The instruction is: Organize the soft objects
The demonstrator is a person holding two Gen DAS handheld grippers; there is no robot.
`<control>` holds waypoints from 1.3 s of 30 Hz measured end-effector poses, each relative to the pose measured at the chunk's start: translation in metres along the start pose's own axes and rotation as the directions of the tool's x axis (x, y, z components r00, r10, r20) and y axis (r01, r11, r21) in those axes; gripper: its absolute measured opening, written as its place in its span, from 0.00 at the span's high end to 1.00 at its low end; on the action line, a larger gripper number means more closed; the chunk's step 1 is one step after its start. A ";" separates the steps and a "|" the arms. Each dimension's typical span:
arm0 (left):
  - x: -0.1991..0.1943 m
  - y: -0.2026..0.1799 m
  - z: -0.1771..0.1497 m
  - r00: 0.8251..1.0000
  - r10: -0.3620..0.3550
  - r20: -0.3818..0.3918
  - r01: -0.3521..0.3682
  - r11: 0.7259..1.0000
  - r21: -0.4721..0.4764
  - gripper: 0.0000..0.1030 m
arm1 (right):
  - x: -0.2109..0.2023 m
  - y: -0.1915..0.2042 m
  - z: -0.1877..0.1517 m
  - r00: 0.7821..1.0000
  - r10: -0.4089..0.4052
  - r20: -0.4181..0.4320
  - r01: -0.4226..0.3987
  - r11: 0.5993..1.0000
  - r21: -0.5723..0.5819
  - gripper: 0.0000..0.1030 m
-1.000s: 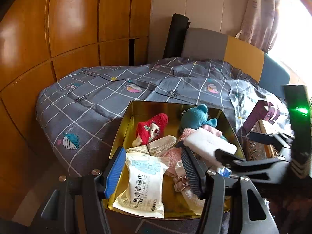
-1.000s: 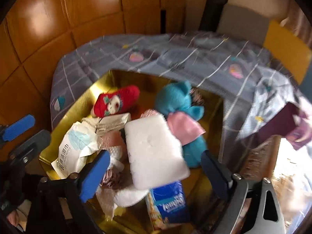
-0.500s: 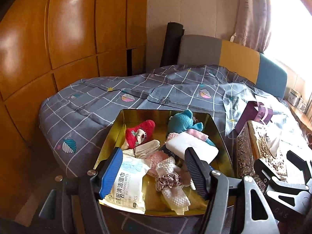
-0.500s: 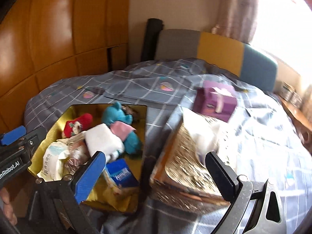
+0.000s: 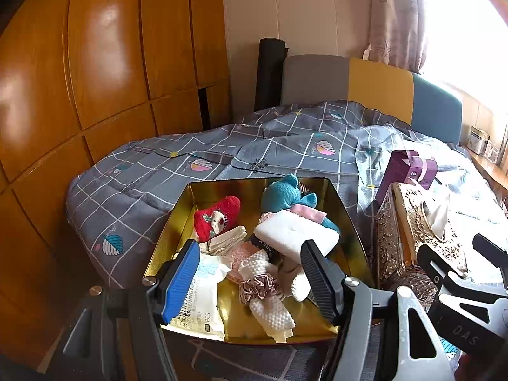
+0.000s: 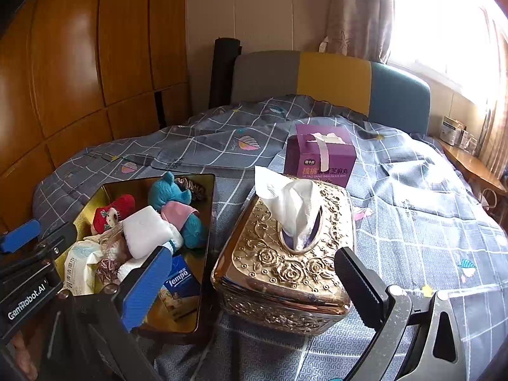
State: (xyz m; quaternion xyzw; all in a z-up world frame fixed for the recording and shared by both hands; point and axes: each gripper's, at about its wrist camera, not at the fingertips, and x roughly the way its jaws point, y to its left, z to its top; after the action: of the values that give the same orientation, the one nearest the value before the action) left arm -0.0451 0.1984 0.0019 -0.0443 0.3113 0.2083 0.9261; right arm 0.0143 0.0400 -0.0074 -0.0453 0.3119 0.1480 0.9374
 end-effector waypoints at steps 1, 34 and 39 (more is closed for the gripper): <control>-0.001 0.000 0.000 1.000 -0.004 0.000 0.004 1.000 -0.001 0.35 | 0.000 -0.001 0.000 1.000 0.002 -0.001 -0.002 1.000 0.002 0.00; -0.004 -0.001 -0.001 1.000 -0.017 0.006 0.017 1.000 0.007 0.35 | -0.002 0.005 -0.001 1.000 0.001 0.001 -0.001 1.000 -0.005 0.00; -0.006 -0.003 -0.001 1.000 -0.015 0.009 0.015 1.000 0.021 0.35 | -0.002 0.005 0.000 1.000 -0.003 0.002 0.003 1.000 -0.008 0.00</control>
State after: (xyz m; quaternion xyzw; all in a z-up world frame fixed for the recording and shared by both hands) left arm -0.0485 0.1939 0.0044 -0.0362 0.3090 0.1984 0.9294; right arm 0.0112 0.0442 -0.0066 -0.0495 0.3105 0.1482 0.9376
